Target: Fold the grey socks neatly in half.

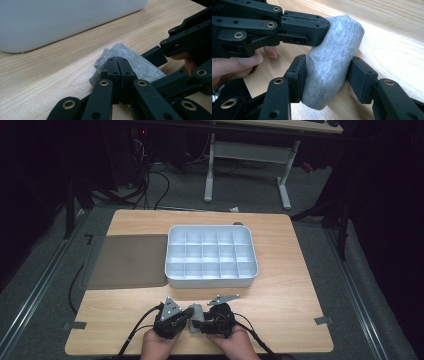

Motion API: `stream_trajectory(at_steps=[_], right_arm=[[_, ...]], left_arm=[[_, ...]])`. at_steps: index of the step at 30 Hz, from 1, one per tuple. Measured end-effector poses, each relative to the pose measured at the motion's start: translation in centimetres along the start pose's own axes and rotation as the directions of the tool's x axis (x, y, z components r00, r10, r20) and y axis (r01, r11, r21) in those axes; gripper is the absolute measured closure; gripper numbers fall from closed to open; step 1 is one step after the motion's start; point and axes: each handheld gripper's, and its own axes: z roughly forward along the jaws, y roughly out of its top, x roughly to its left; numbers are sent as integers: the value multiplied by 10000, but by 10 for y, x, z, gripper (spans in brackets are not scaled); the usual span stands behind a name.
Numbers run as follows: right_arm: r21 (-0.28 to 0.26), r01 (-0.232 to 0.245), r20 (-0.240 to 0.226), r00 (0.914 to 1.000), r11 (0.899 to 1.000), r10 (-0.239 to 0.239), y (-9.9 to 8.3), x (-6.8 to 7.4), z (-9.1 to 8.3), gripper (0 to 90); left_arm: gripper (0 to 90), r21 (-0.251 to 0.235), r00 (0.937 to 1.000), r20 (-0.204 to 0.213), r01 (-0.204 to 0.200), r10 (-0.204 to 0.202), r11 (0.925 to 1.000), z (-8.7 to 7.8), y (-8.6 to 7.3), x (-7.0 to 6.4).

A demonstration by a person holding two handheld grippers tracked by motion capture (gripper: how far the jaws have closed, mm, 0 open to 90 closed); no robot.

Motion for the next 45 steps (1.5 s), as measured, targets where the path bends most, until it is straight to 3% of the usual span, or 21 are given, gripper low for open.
stream_trajectory(at_steps=[4, 11, 16, 20, 24, 25, 26, 27, 30, 31, 34, 44, 45], right_arm=[[126, 117, -123, 9999, 9999, -116, 2, -2, 0, 547], [86, 465, -92, 9989, 9989, -465, 5, -2, -3, 681], [155, 865, 92, 9962, 9961, -867, 8, -1, -5, 712], [273, 1202, 289, 9922, 9924, -1210, 10, 0, -9, 716], [320, 1533, 500, 9867, 9877, -1548, 10, -2, -15, 718], [350, 1561, 540, 9860, 9871, -1578, 10, -3, -18, 718], [350, 1561, 540, 9860, 9871, -1578, 10, -3, -18, 718], [405, 1720, 633, 9827, 9843, -1743, 9, -5, -22, 718], [414, 1740, 658, 9821, 9839, -1765, 8, -7, -25, 718], [478, 1863, 714, 9793, 9813, -1894, 8, -10, -30, 718], [605, 2110, 836, 9729, 9756, -2156, 8, -12, -36, 719], [1281, 2250, 1412, 9599, 9659, -2424, 6, -24, -51, 721], [1465, 2366, 1616, 9522, 9605, -2592, 5, -26, -56, 722]], left_arm=[[893, -27, 10000, -5, -15, 15, 10000, 0, 0, 0], [877, -256, 10000, 8, -89, 89, 9996, -4, 1, 1], [760, -736, 9999, -69, -86, 81, 9972, -14, 5, 3], [700, -1031, 9991, -427, -93, 49, 9946, -26, 7, 14], [591, -700, 9977, -563, -404, 365, 9967, -34, 5, 24], [581, -389, 9910, -1027, -903, 859, 9952, -39, 0, 28], [572, -389, 9910, -1027, -903, 859, 9952, -39, 0, 28], [562, -186, 9853, -1375, -1051, 1016, 9943, -43, -7, 32], [548, -197, 9848, -1517, -886, 846, 9959, -48, -12, 37], [547, -386, 9843, -1678, -629, 556, 9973, -51, -13, 42], [543, -415, 9832, -1789, -439, 358, 9982, -52, -14, 48], [535, -347, 9818, -1877, -364, 293, 9987, -49, -17, 52], [531, -371, 9825, -1847, -314, 240, 9988, -49, -17, 53]])
